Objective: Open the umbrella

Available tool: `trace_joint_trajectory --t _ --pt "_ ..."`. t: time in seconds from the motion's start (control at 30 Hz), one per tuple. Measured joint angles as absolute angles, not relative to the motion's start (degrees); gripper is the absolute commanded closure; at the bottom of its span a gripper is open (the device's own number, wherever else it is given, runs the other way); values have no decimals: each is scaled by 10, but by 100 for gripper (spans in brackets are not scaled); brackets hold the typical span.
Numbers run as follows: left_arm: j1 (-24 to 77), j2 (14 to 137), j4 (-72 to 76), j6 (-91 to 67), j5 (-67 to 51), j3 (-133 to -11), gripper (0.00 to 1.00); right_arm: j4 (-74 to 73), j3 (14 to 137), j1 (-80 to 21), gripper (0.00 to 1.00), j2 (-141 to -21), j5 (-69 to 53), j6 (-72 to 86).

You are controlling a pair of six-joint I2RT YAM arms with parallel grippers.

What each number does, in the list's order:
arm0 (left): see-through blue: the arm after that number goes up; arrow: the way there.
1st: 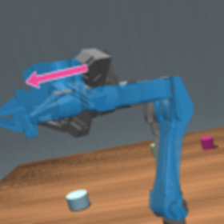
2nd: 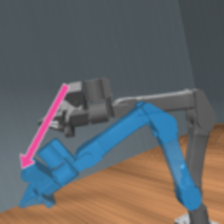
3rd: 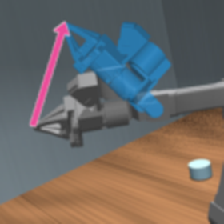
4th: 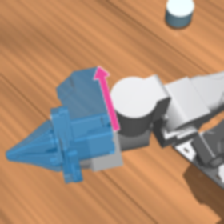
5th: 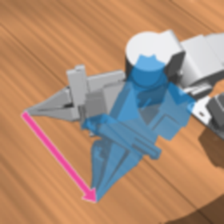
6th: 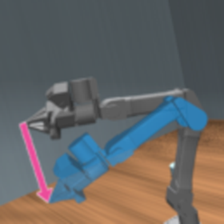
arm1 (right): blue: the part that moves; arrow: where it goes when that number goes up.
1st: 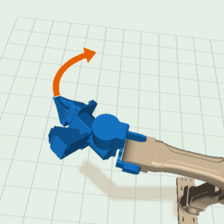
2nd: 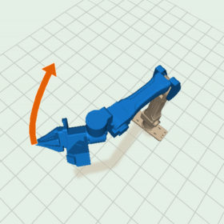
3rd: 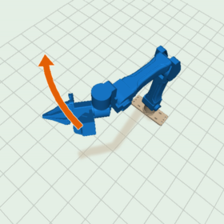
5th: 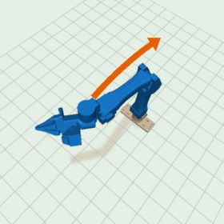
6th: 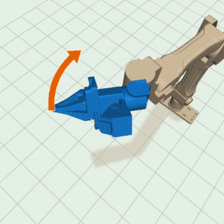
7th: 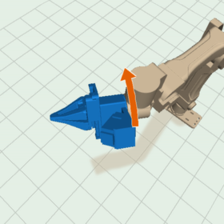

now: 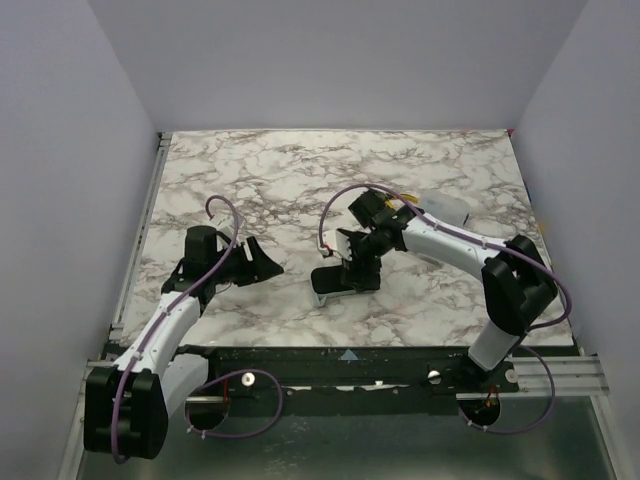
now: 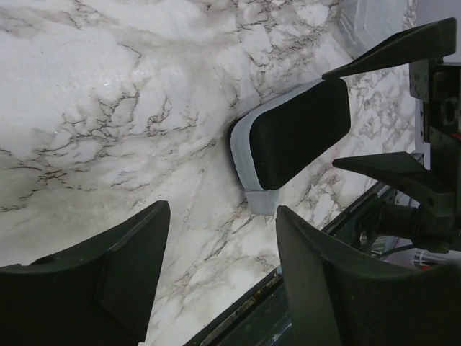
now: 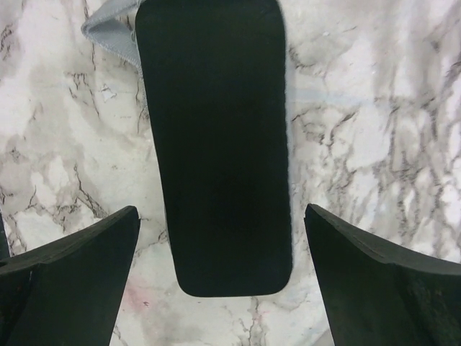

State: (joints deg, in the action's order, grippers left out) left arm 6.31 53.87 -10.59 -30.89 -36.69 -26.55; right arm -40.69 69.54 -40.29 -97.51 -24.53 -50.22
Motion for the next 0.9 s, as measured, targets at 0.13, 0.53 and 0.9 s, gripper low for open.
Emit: trace_joint_trajectory --t 0.13,0.53,0.9 --pt "90 564 -89 -326 -357 -265 50 -393 663 -403 0 -980 -241 -507" --pt "187 727 -14 -341 -318 -293 69 -277 584 -403 33 -980 -176 -445" --pt "246 816 75 -350 -317 -317 76 -210 572 -403 41 -978 -138 -358"
